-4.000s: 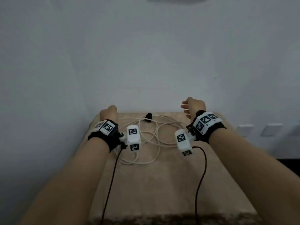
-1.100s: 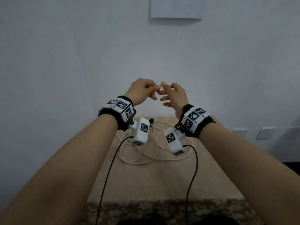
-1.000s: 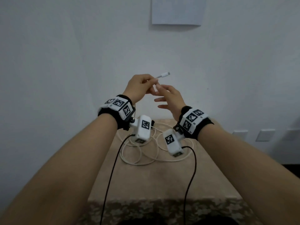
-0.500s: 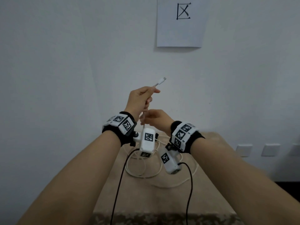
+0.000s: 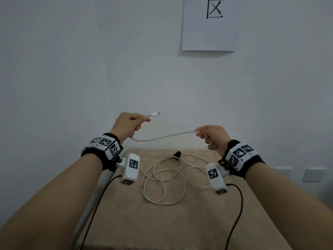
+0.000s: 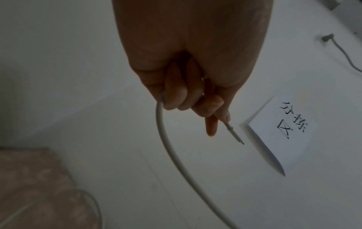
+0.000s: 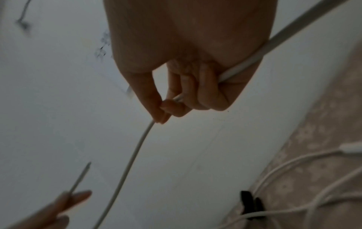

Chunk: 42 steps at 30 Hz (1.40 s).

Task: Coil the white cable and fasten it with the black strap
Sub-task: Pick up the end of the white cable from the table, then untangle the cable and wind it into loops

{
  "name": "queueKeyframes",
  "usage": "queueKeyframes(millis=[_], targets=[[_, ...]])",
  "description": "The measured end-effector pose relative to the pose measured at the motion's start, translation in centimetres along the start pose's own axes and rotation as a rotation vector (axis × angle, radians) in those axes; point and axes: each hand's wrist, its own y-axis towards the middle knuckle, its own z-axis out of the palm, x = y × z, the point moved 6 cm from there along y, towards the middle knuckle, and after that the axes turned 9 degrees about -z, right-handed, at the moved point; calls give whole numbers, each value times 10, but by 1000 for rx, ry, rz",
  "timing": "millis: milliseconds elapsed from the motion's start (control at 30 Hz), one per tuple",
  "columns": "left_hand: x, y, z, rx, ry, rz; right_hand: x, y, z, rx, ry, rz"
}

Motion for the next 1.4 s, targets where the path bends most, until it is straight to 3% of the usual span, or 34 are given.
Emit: queueKeyframes(millis=[233, 467, 600, 667, 800, 867, 967, 1100, 1400], targets=[[23, 3, 53, 161, 78, -55, -29, 2, 16, 140, -107, 86], [44, 27, 115, 323, 107, -64, -59, 24, 38, 239, -23, 180], [63, 45, 135, 516, 169, -157, -86, 32, 40, 326, -123, 206], [72, 55, 145, 575, 201, -176, -102, 38, 46, 382, -54, 169], [99, 84, 146, 330, 52, -151, -126, 61, 44, 275, 239, 134], [118, 85, 140, 246, -182, -208, -132, 65, 36, 201, 340, 138], [148, 81, 153, 268, -567, -349, -150, 79, 28, 134, 470, 132], [160, 74, 172, 319, -888, -441, -162, 82, 26, 92, 580, 124], [164, 54, 176, 335, -813, -414, -163, 68, 33, 189, 453, 73]])
